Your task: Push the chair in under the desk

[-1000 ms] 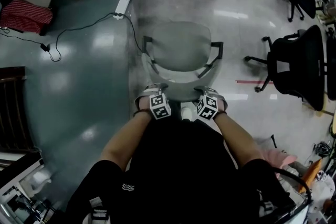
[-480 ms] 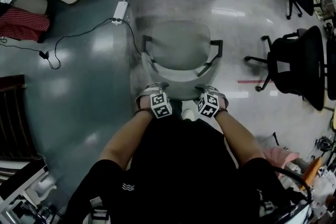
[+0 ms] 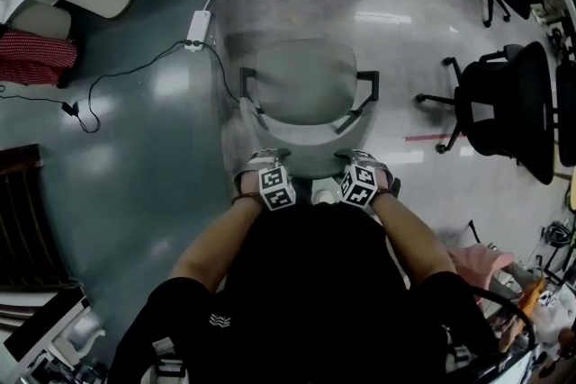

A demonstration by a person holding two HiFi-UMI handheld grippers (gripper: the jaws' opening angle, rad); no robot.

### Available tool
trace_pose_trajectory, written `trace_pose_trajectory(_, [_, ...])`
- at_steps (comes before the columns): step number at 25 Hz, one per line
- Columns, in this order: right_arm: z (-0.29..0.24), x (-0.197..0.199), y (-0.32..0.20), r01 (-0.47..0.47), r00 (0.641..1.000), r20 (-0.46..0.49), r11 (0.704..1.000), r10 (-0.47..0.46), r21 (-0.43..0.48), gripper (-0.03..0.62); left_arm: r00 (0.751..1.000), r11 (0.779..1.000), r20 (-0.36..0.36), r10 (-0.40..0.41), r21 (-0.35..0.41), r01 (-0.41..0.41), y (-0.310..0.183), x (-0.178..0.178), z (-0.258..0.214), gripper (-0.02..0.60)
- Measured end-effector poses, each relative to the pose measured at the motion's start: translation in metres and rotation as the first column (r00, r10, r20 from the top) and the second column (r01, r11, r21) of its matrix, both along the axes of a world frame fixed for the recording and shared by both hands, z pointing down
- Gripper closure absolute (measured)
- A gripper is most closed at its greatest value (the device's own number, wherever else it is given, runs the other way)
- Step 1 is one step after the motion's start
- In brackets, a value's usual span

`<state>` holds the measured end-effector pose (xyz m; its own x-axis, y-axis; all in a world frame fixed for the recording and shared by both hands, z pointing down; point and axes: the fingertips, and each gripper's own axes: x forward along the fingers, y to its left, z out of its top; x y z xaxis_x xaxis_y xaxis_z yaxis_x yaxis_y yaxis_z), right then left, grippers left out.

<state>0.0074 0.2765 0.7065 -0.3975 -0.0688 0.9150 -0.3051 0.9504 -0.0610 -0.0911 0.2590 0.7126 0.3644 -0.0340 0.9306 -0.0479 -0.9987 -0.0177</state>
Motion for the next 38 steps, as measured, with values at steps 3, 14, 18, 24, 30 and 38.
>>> trace_pose_trajectory(3, [0.001,-0.002,-0.001,0.001,1.000,0.001,1.000,-0.001,-0.001,0.394,1.000,1.000,0.001,0.016,-0.013,-0.016,-0.001,-0.001,0.001,0.364])
trace_pose_trajectory(14, [0.009,-0.003,-0.019,-0.012,1.000,-0.021,1.000,0.013,0.011,0.393,0.999,0.999,0.017,0.042,-0.026,-0.041,-0.018,-0.002,0.011,0.368])
trace_pose_trajectory(18, [0.013,-0.004,-0.041,-0.015,0.999,-0.029,1.000,0.015,0.027,0.396,0.999,0.999,0.023,0.048,-0.020,-0.047,-0.040,-0.003,0.016,0.373])
trace_pose_trajectory(24, [0.015,-0.001,-0.060,-0.025,0.999,-0.037,0.999,0.026,0.026,0.396,0.999,0.999,0.019,0.037,-0.021,-0.036,-0.058,-0.001,0.016,0.373])
trace_pose_trajectory(30, [0.011,-0.001,-0.089,-0.020,0.999,-0.030,0.999,0.020,0.031,0.395,0.999,1.000,0.021,0.028,-0.011,-0.028,-0.087,-0.002,0.012,0.373])
trace_pose_trajectory(38, [0.013,-0.009,-0.114,-0.004,1.000,-0.012,1.000,0.004,0.030,0.395,0.999,1.000,0.030,0.020,-0.015,-0.020,-0.112,-0.009,0.015,0.371])
